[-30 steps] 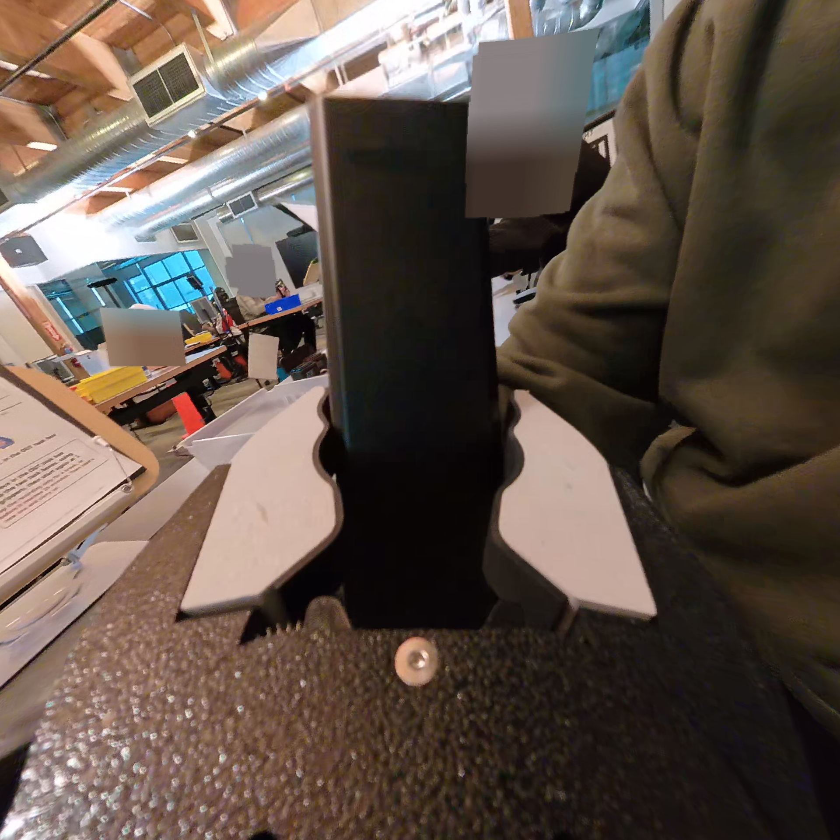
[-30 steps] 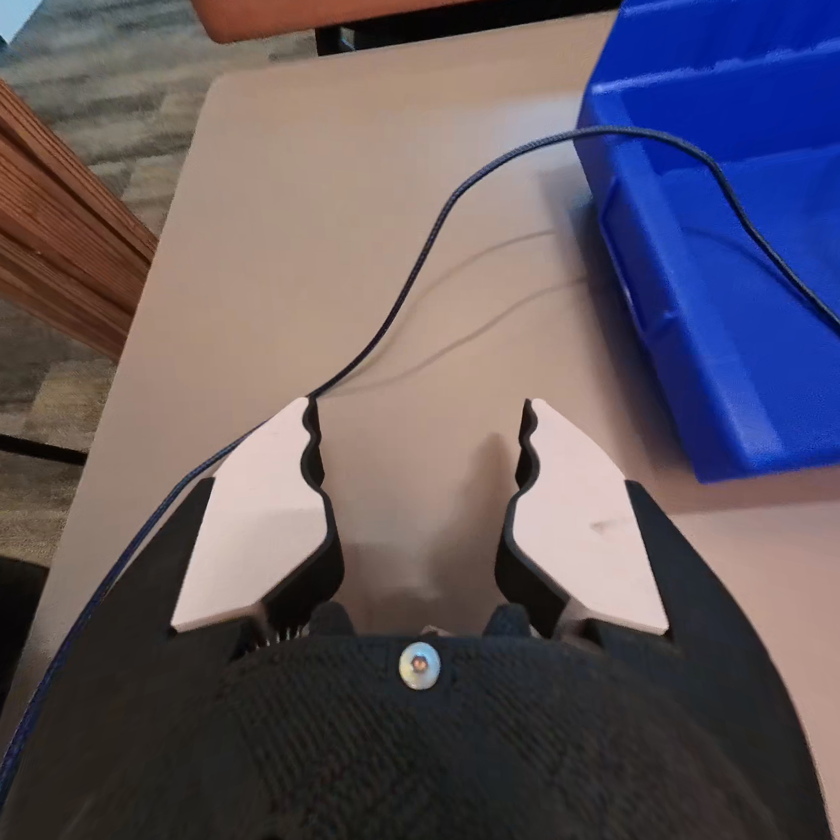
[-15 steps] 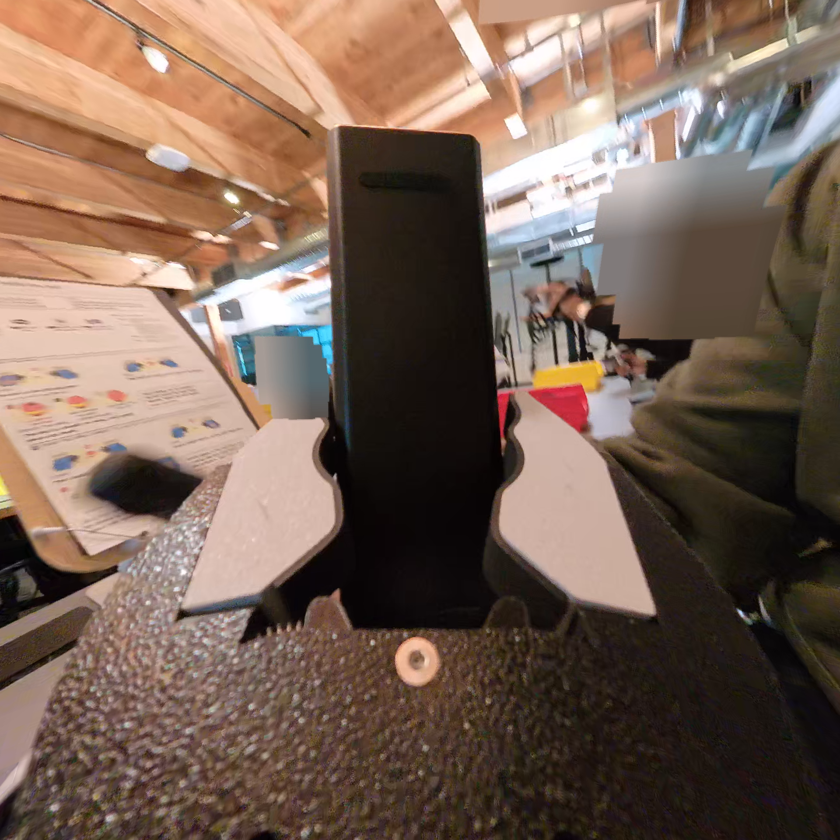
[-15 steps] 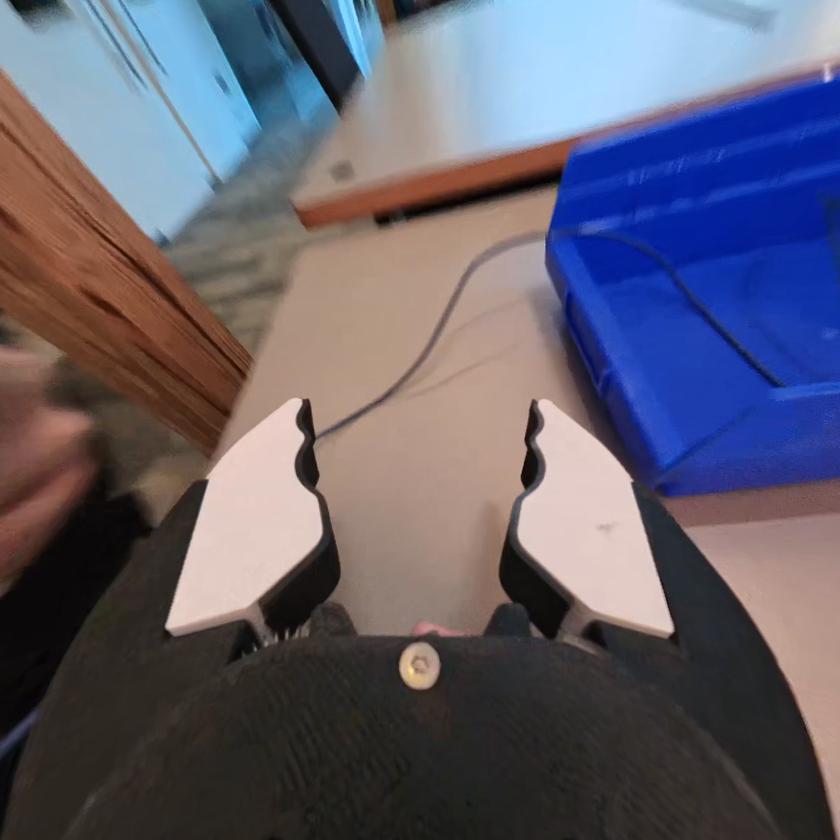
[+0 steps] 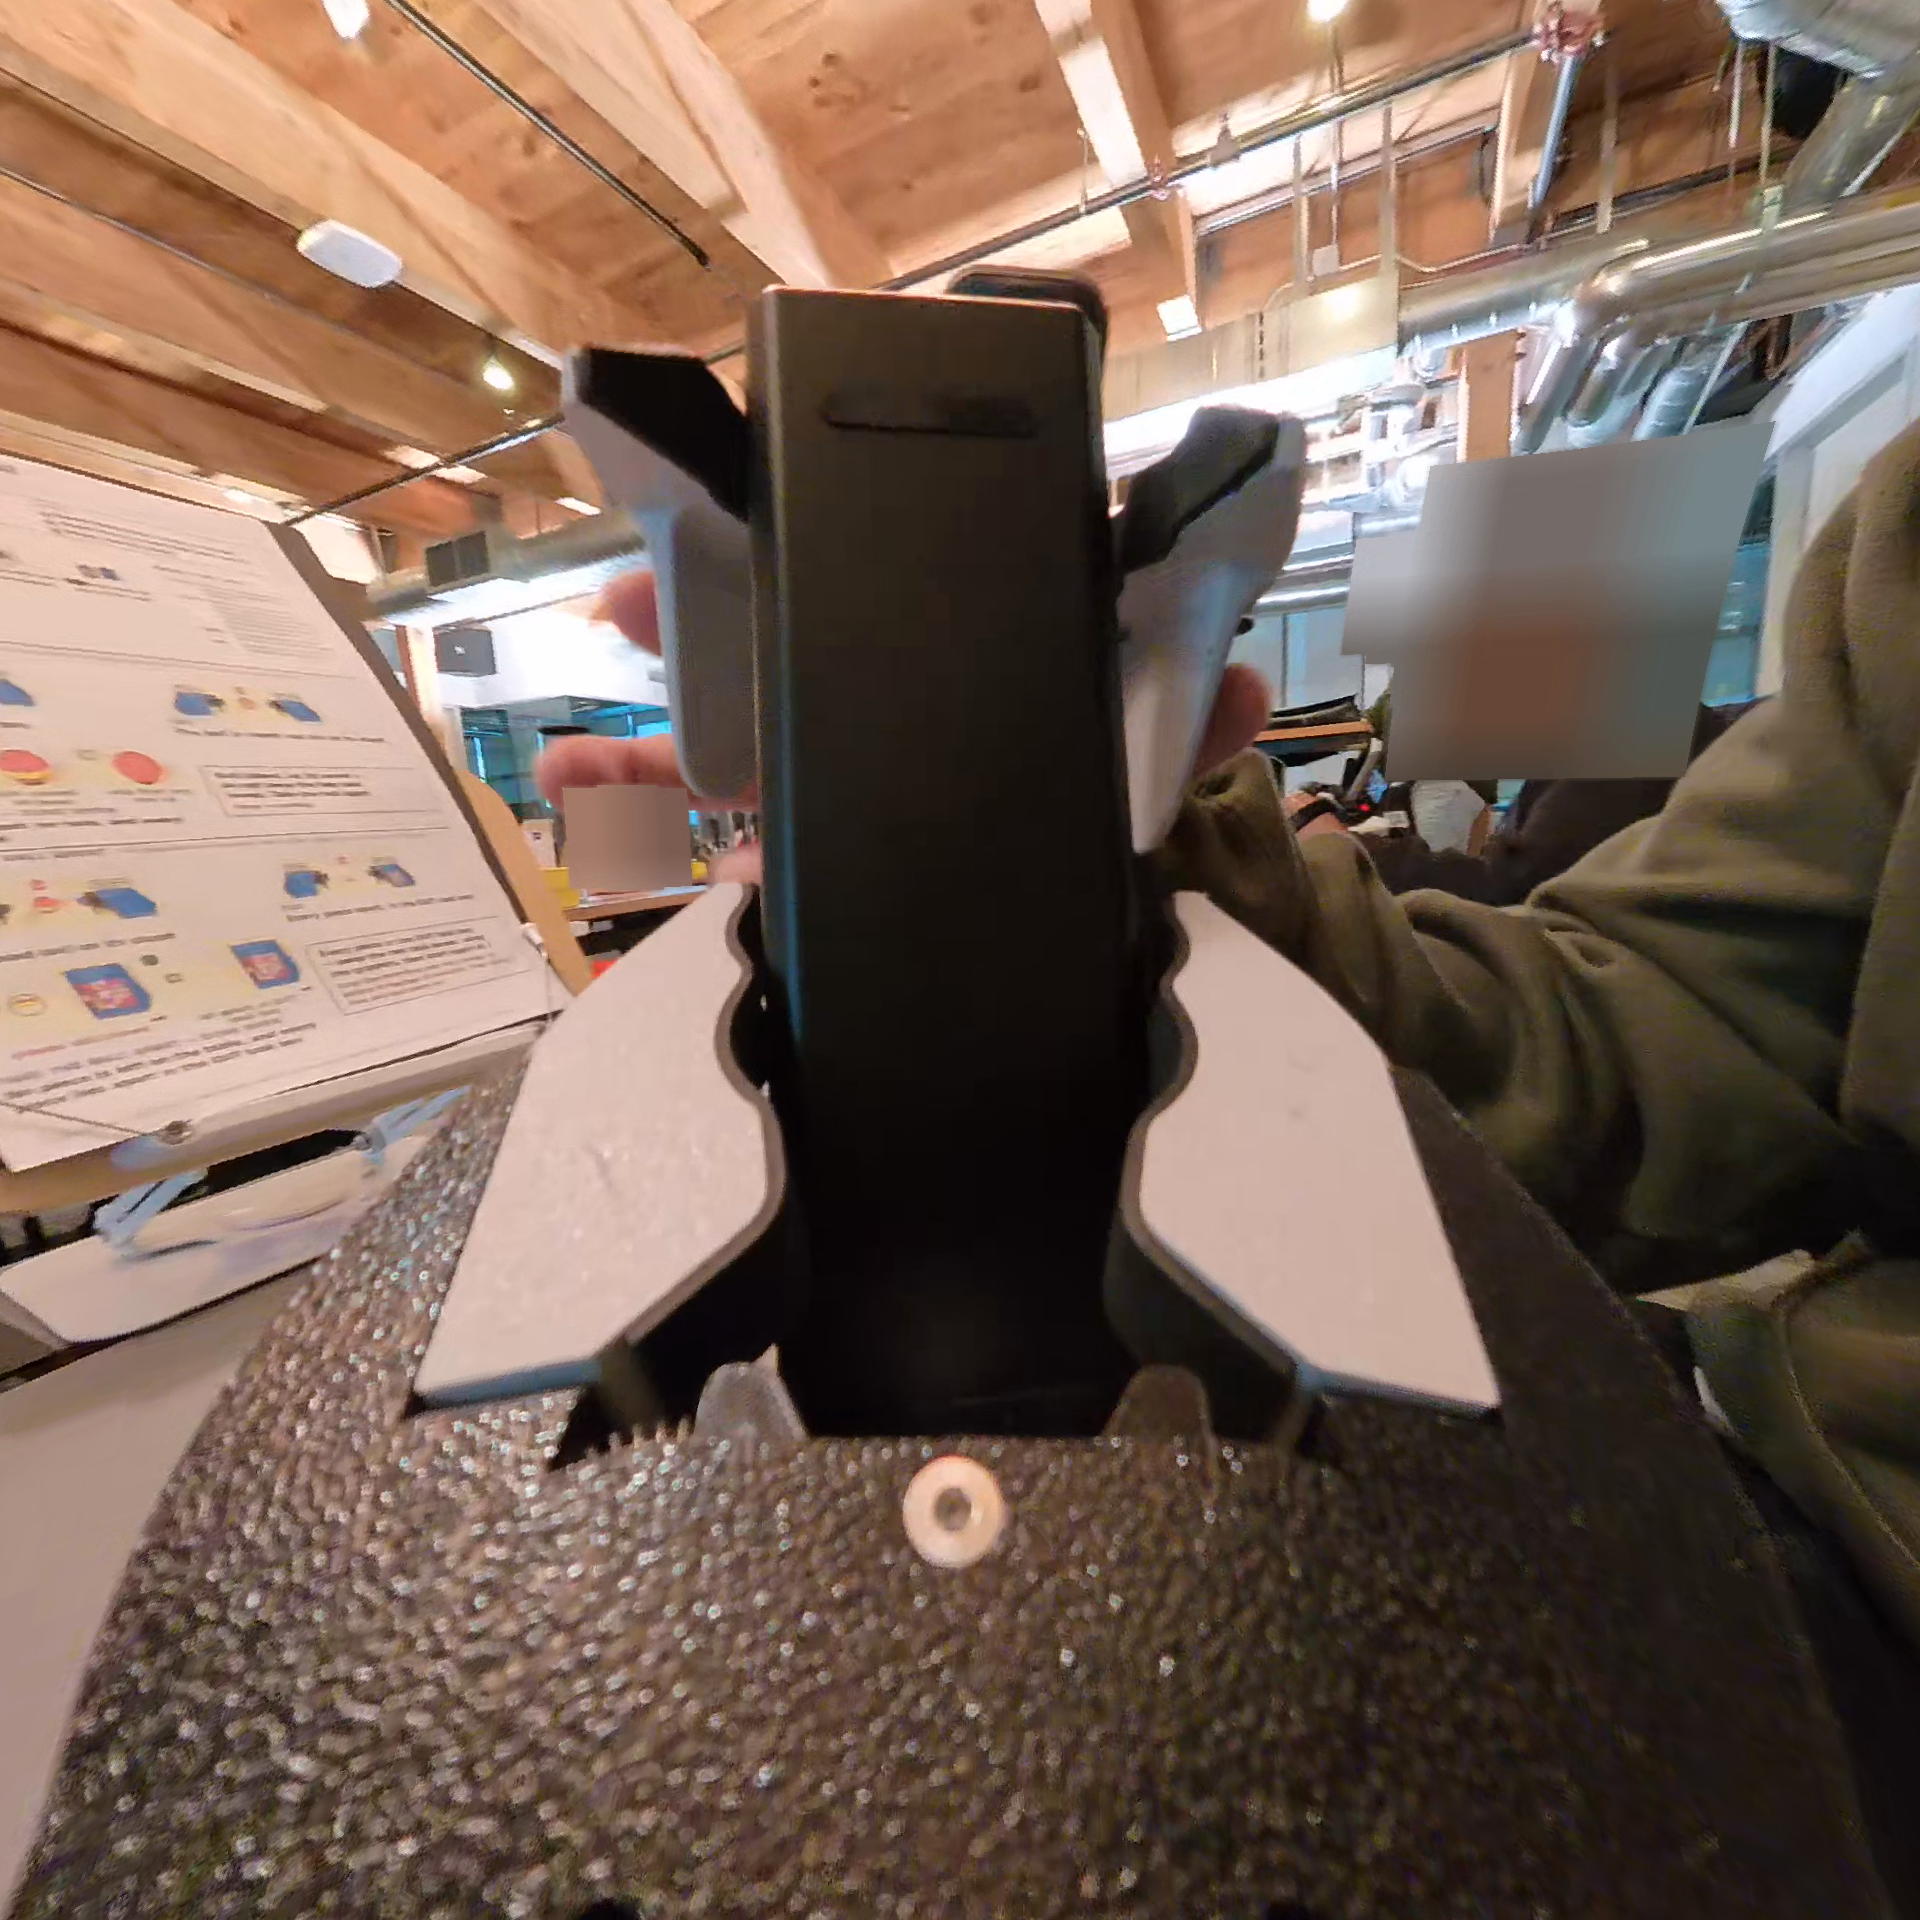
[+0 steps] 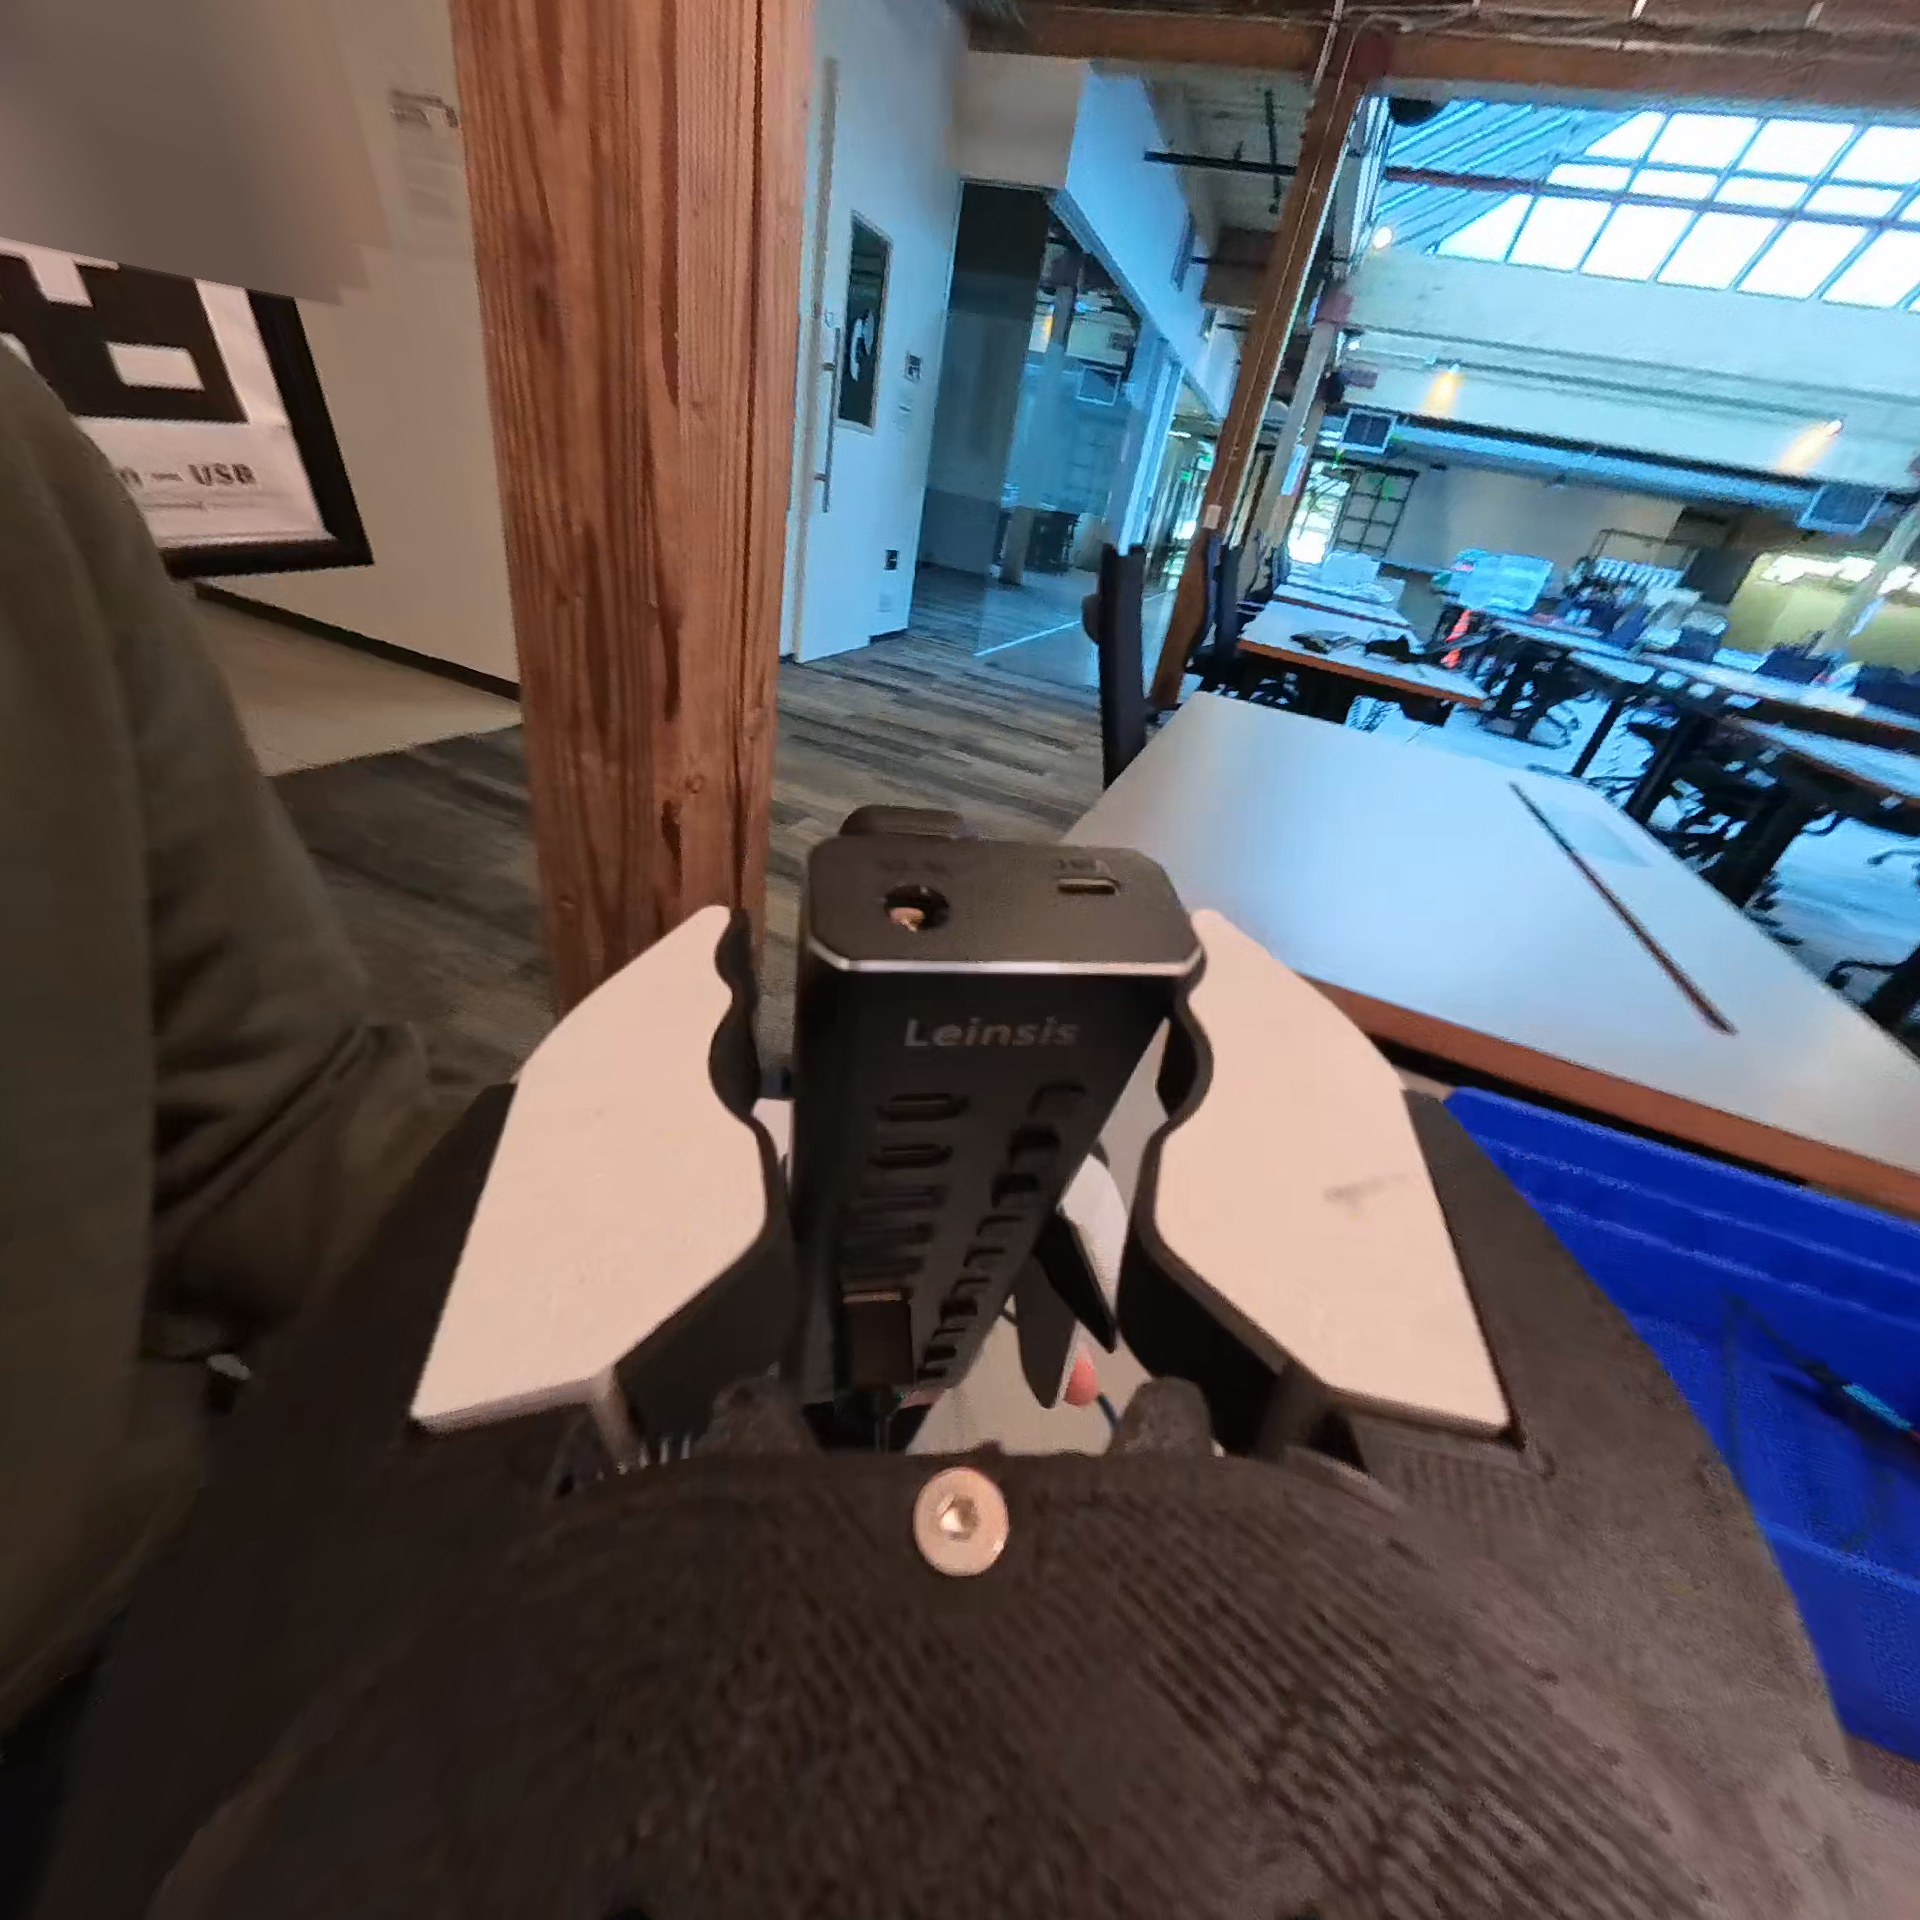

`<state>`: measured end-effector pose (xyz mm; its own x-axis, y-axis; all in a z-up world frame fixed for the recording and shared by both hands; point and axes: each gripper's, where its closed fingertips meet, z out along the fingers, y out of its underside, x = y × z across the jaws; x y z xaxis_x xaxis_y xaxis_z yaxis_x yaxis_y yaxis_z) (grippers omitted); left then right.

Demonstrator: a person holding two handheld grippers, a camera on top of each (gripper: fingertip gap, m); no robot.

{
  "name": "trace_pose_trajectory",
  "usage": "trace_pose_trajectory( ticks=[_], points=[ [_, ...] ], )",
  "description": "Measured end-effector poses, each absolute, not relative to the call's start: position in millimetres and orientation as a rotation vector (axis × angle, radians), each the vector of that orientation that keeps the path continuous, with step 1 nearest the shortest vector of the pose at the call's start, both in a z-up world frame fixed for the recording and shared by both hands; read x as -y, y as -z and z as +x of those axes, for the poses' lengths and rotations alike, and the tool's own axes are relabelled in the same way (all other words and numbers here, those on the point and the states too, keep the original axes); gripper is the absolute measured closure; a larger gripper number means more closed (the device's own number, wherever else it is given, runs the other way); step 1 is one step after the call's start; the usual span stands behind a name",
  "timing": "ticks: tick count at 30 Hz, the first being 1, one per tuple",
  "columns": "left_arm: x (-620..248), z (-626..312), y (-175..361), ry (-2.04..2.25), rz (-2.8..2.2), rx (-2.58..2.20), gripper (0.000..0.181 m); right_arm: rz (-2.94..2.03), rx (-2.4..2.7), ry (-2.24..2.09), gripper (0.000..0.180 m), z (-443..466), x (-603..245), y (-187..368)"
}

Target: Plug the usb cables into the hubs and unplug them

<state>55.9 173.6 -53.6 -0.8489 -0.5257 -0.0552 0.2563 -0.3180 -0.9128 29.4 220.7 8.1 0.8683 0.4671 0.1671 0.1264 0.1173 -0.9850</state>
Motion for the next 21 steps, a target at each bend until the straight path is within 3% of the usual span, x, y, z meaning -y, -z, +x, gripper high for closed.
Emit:
trace_pose_trajectory(
  ticks=[9,12,15,17,21],
  points=[
    [-148.1,52.2,68.1,2.217,-0.307,-1.627,0.110,-1.523,0.471,-0.266,0.107,22.2,-209.1,17.7],
    [-157.9,67.3,77.4,2.150,-0.489,-1.669,0.097,-1.572,0.395,-0.110,0.107,41.6,-201.4,21.3],
    [-216.6,75.3,61.2,2.113,-0.699,-1.460,0.097,-1.580,0.326,-0.013,0.107,57.0,-178.9,17.2],
    [-299.6,96.6,63.2,1.888,-1.115,-1.182,0.119,-1.576,0.275,0.029,0.107,63.5,-162.4,13.8],
    [-424.8,117.2,115.2,1.179,-1.592,-1.121,0.107,-1.561,0.212,0.052,0.107,66.2,-140.8,14.5]
  ],
)
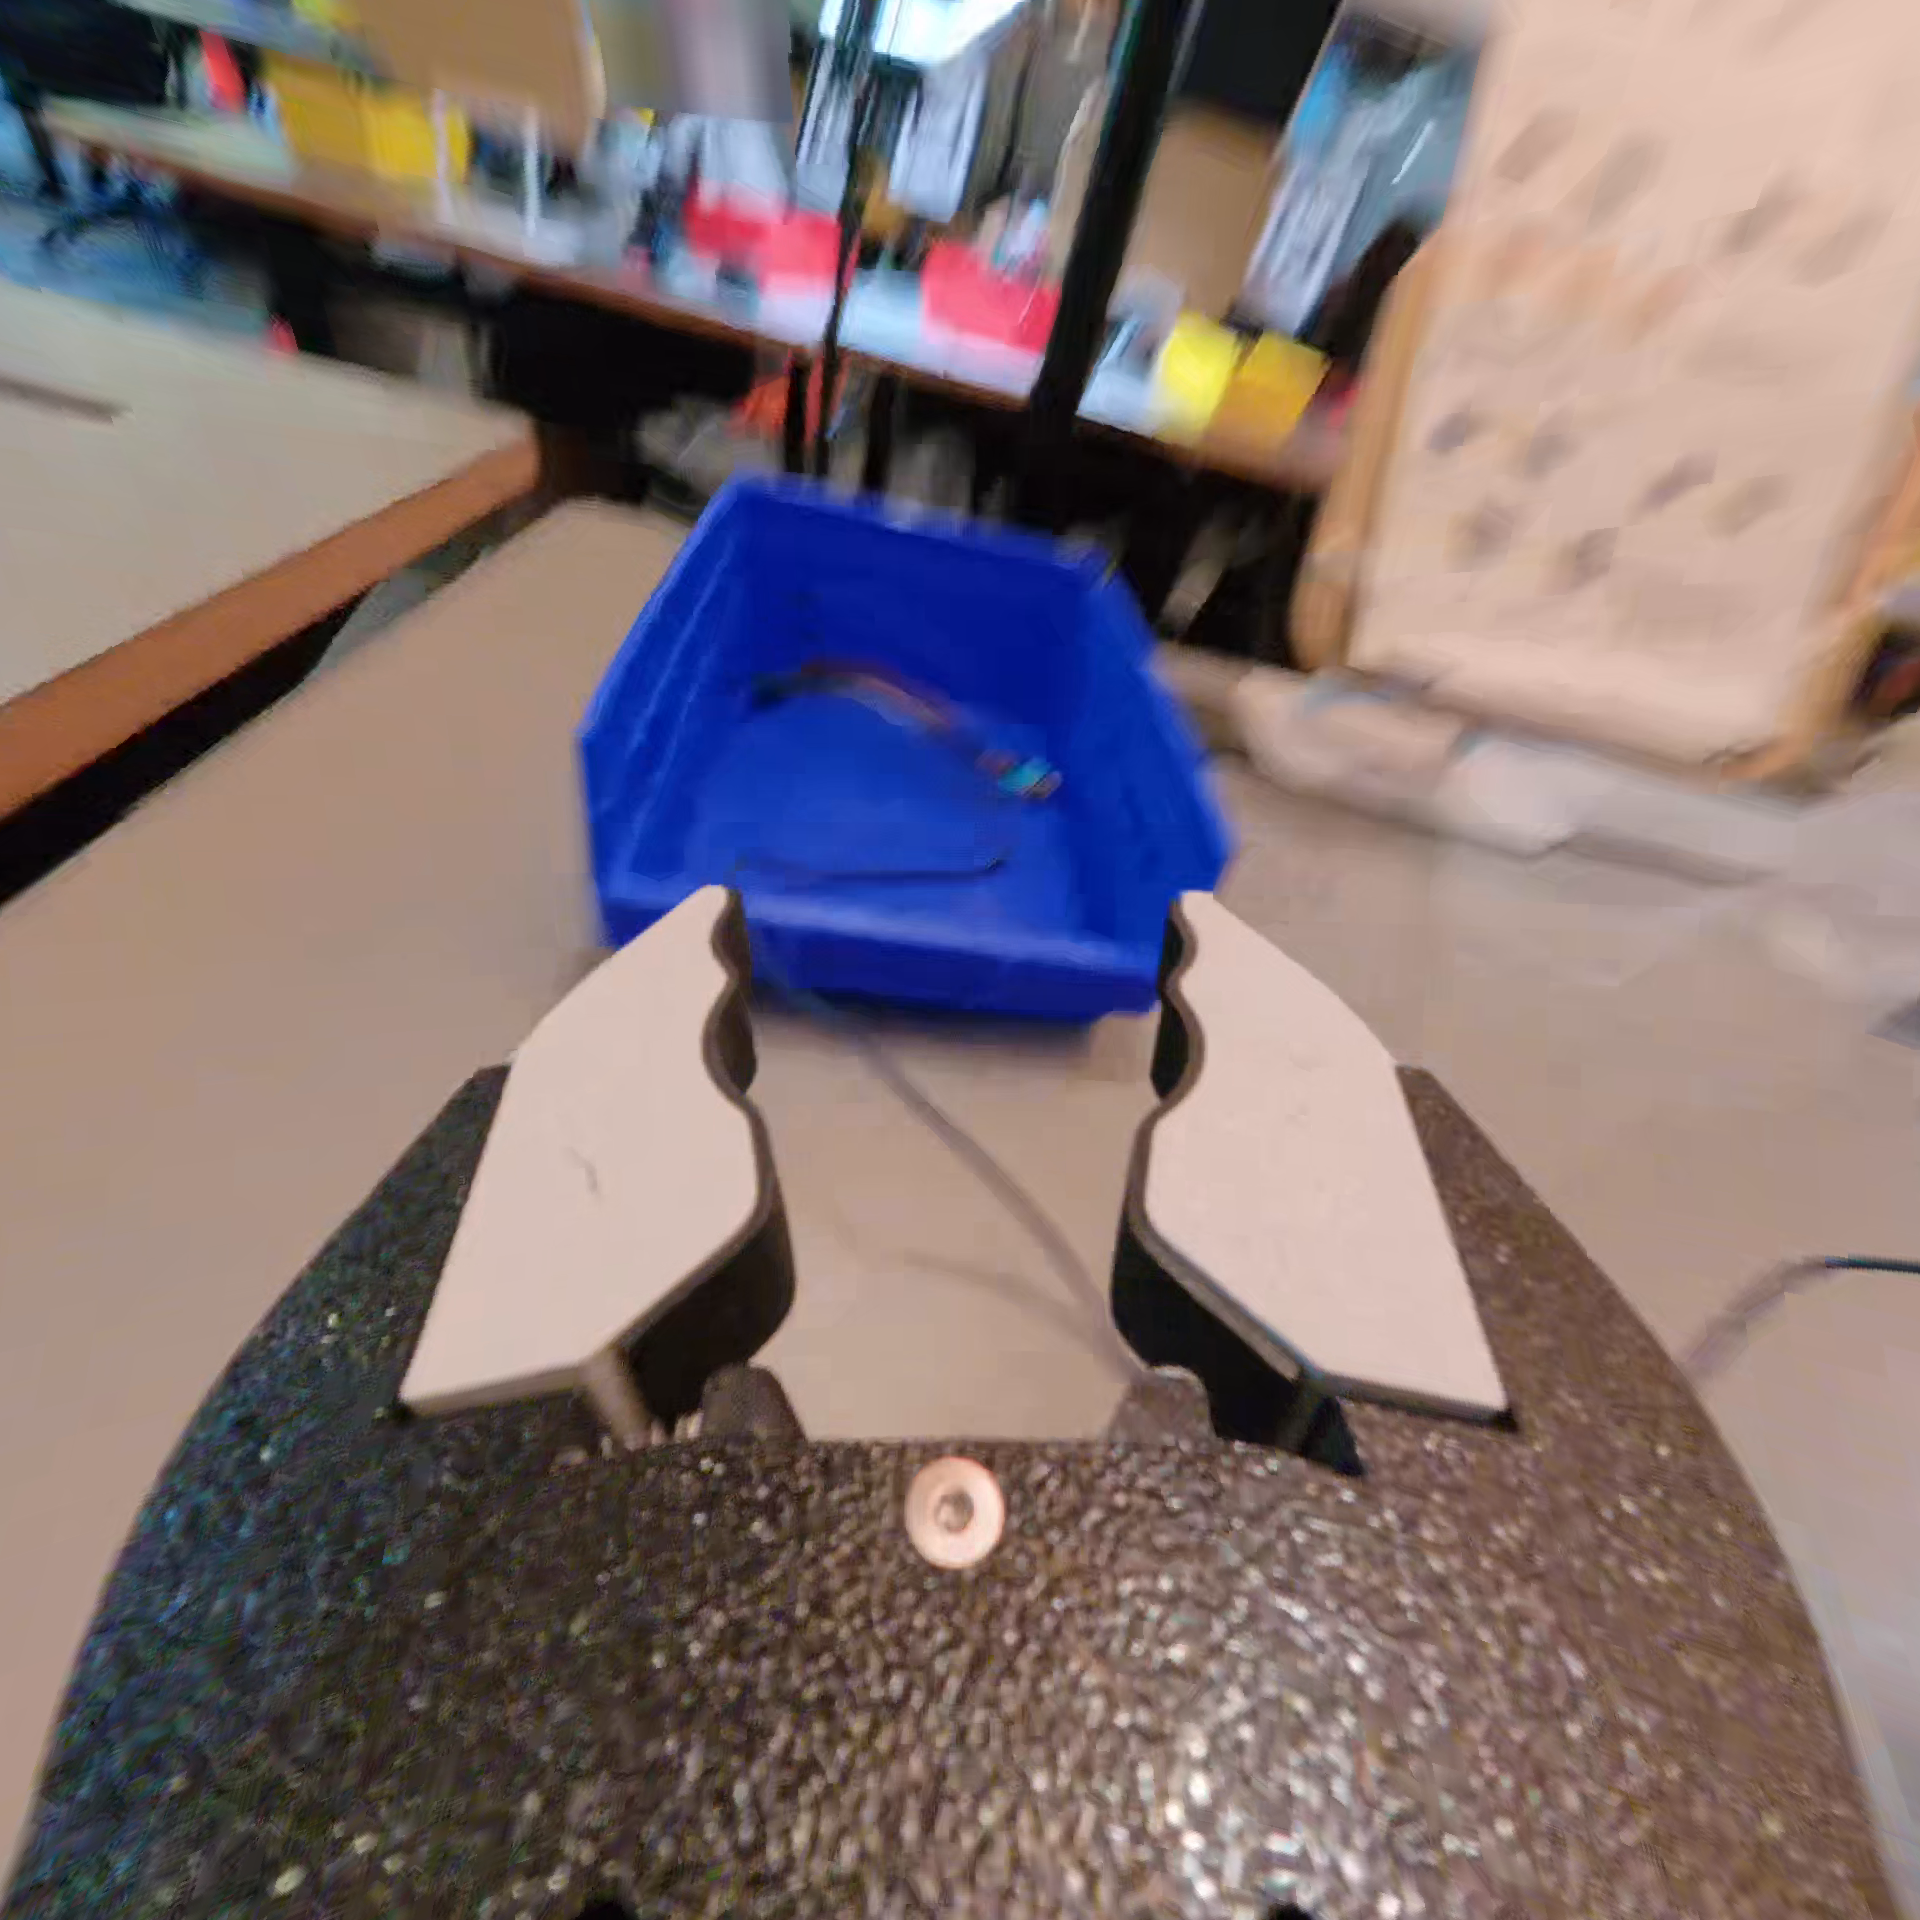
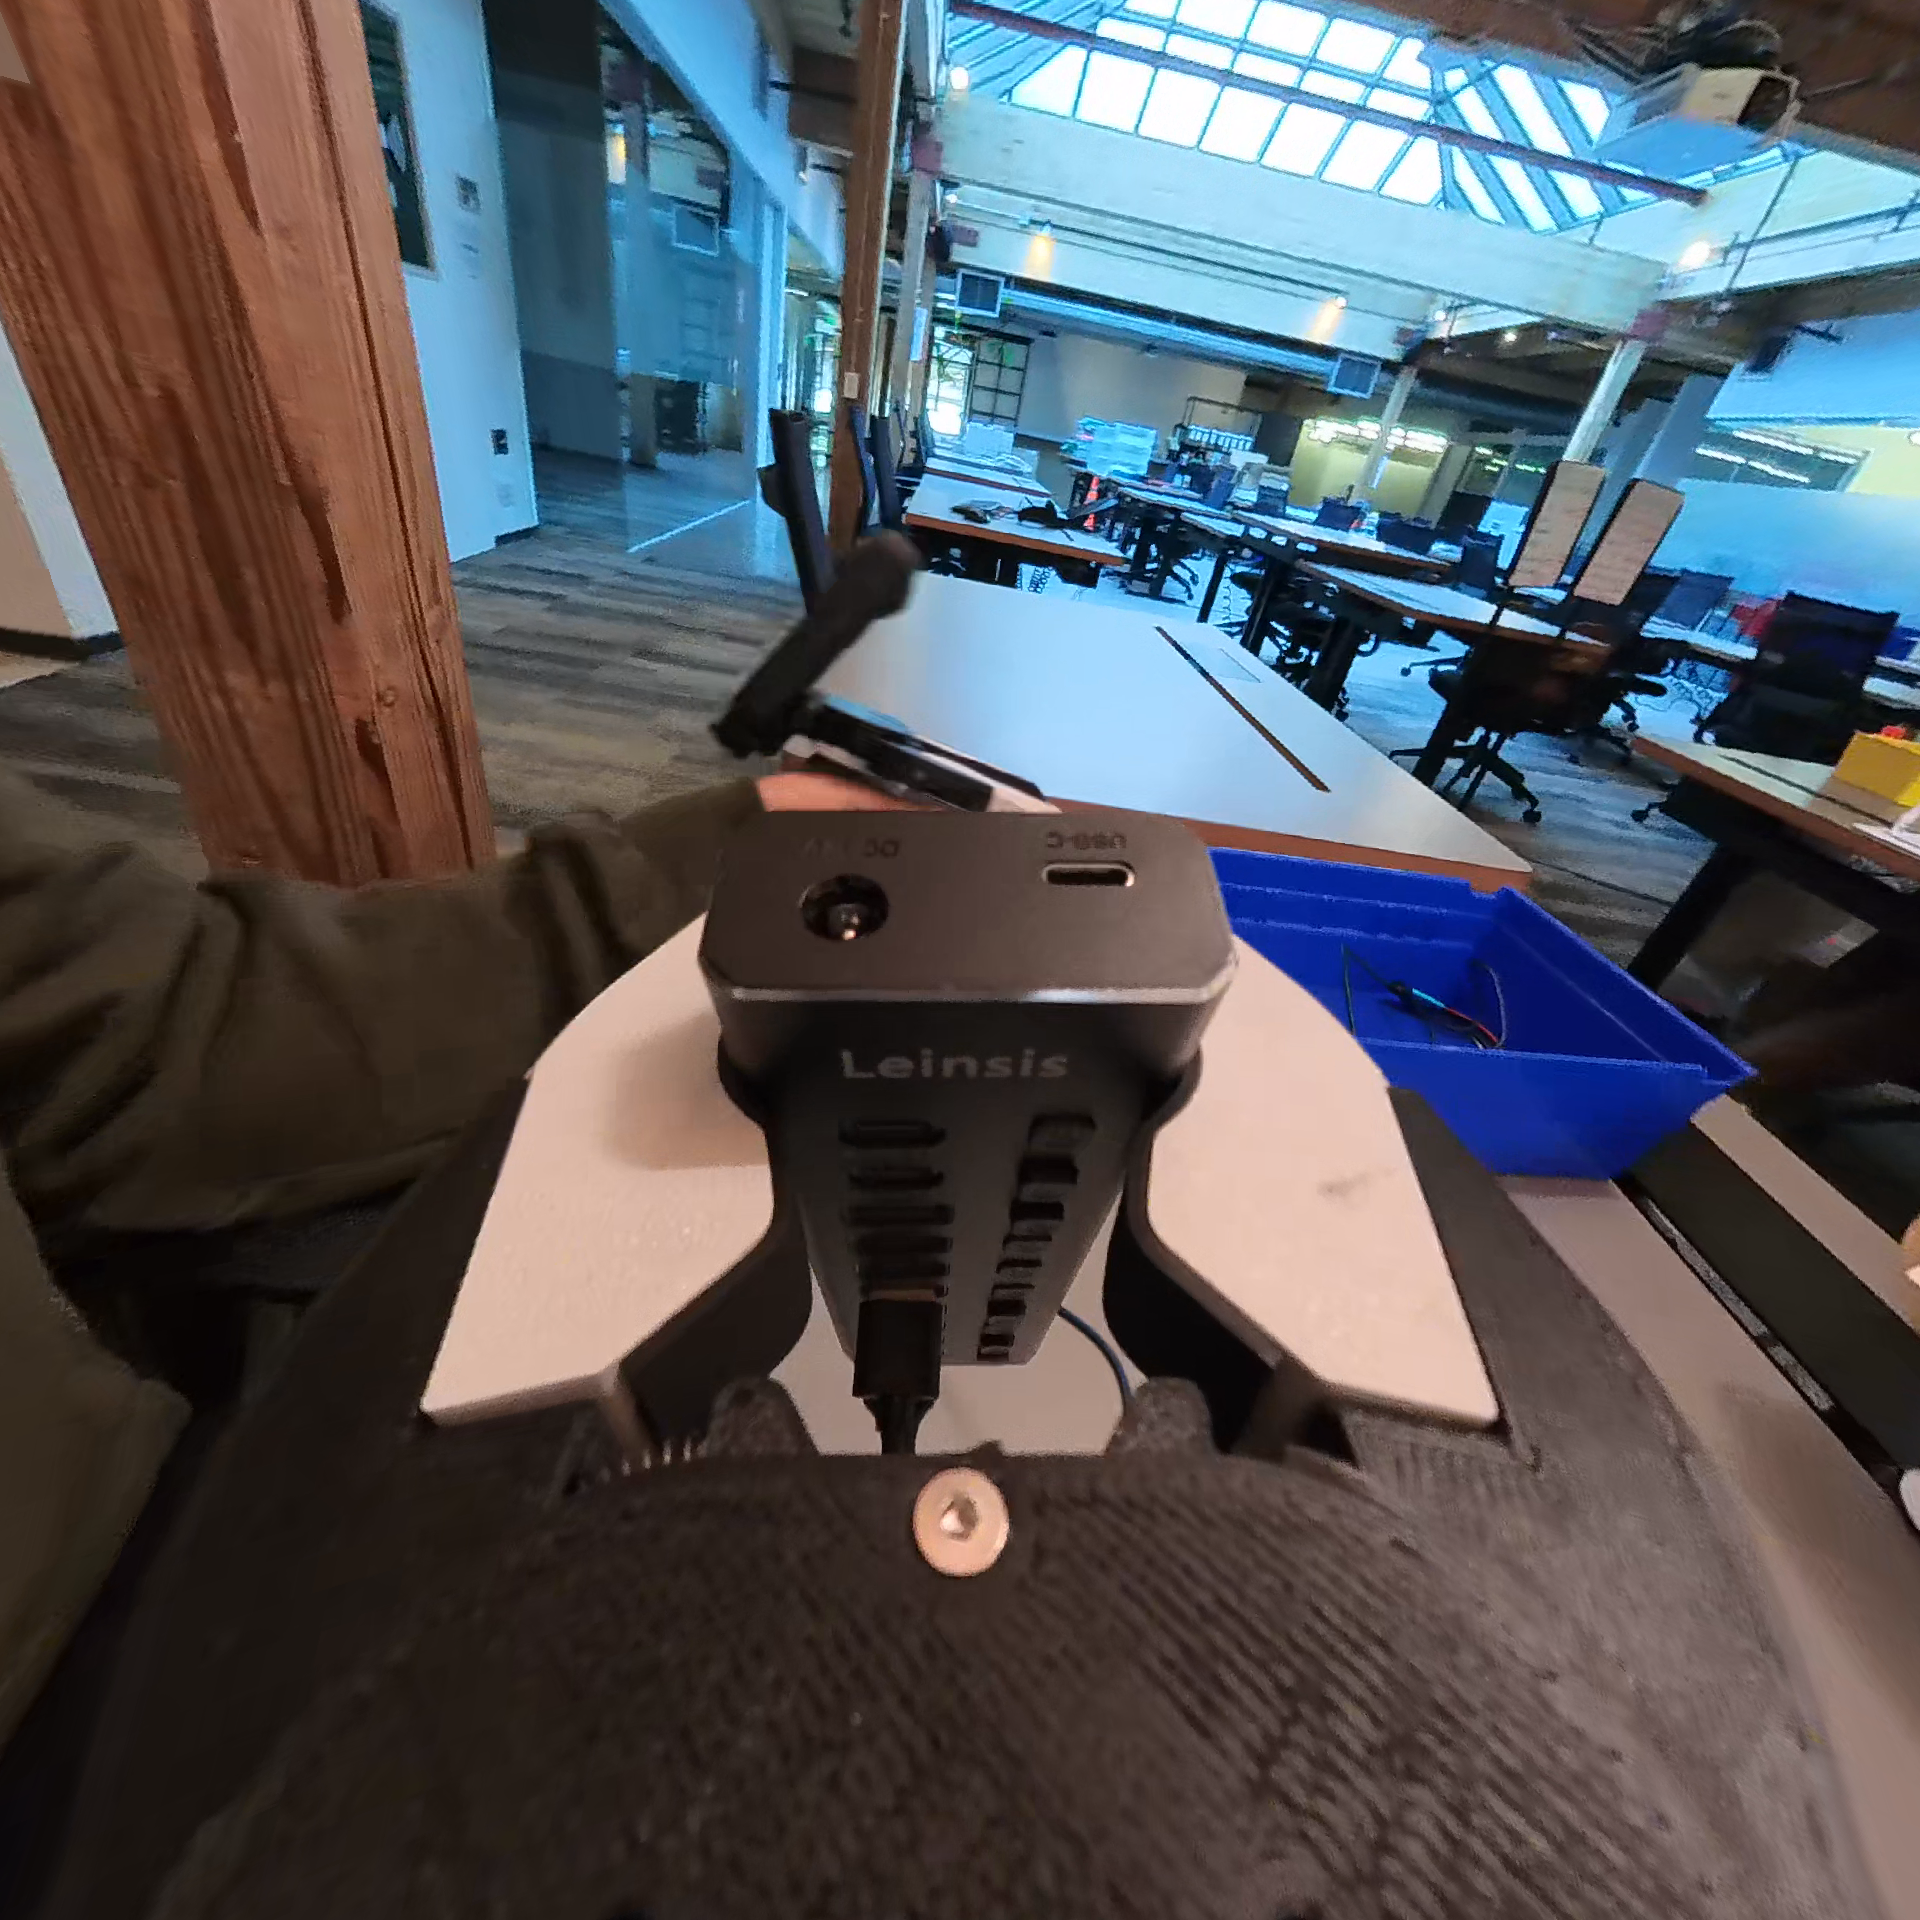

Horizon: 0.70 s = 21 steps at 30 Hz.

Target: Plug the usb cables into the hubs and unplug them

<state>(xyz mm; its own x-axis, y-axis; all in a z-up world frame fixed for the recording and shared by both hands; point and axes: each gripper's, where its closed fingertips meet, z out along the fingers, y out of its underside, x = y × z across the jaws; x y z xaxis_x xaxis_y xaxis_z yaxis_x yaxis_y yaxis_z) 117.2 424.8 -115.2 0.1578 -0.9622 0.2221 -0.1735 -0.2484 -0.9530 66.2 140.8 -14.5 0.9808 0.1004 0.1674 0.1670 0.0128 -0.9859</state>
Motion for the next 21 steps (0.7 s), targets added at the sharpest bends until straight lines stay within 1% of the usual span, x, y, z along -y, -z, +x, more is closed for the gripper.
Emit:
trace_pose_trajectory(
  ticks=[1,2,4,5,6,8,9,10,12,13,16,19,21],
  points=[
    [-434.2,127.5,130.7,1.092,-1.668,-1.218,0.107,-1.554,0.210,0.060,0.107,65.1,-137.8,15.5],
    [-430.3,140.7,136.8,1.095,-1.703,-1.341,0.110,-1.547,0.207,0.067,0.107,63.5,-135.7,16.4],
    [-412.0,174.4,126.1,1.154,-1.617,-1.569,0.117,-1.542,0.210,0.050,0.107,57.5,-132.9,18.6],
    [-413.9,194.1,125.0,1.075,-1.571,-1.662,0.122,-1.533,0.214,0.044,0.107,54.5,-131.7,19.1],
    [-425.4,215.1,128.6,0.919,-1.550,-1.727,0.118,-1.524,0.211,0.045,0.107,53.0,-130.5,19.2],
    [-442.2,254.0,143.5,0.609,-1.470,-1.900,0.093,-1.512,0.209,0.048,0.107,50.6,-127.8,20.8],
    [-448.1,271.4,150.2,0.455,-1.380,-1.977,0.086,-1.509,0.213,0.051,0.107,49.2,-126.2,22.2],
    [-449.1,286.6,155.1,0.332,-1.251,-2.041,0.084,-1.507,0.213,0.053,0.107,48.2,-124.4,23.6],
    [-433.3,306.7,171.8,0.218,-0.957,-2.234,0.080,-1.510,0.209,0.044,0.107,47.8,-121.0,26.7],
    [-429.8,316.6,180.9,0.186,-0.891,-2.274,0.084,-1.512,0.211,0.039,0.107,47.7,-119.5,28.0],
    [-419.5,334.1,217.1,0.200,-0.988,-2.423,0.084,-1.524,0.215,0.036,0.107,49.8,-116.7,30.8],
    [-407.6,356.8,231.0,0.310,-1.060,-2.442,0.083,-1.535,0.223,0.042,0.108,52.2,-112.3,34.2],
    [-417.4,363.6,245.9,0.240,-1.186,-2.450,0.083,-1.532,0.214,0.029,0.108,54.6,-109.2,35.9]
  ],
)
